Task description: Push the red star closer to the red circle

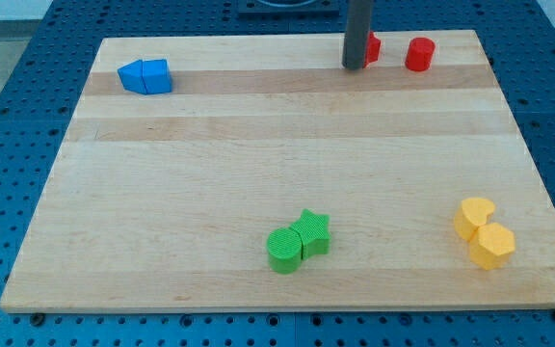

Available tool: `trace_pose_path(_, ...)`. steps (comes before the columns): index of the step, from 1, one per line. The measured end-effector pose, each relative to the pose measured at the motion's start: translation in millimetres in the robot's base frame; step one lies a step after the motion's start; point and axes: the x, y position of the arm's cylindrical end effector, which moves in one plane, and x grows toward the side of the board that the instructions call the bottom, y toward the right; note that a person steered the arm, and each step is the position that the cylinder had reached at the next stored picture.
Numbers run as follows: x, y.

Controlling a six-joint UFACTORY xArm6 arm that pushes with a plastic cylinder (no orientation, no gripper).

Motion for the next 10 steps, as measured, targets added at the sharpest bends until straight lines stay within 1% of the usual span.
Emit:
trace_pose_path(1, 0.1, -1.0)
trace_pose_path(3, 4.2, -56.5)
trace_pose_path(4, -15.0, -64.0)
trace_pose_path(5, -47.0, -19.0)
trace_pose_path(7, -47.0, -9.1)
trace_pose_path(9, -35.3, 24.2)
trace_pose_path(10, -31.6, 30.5)
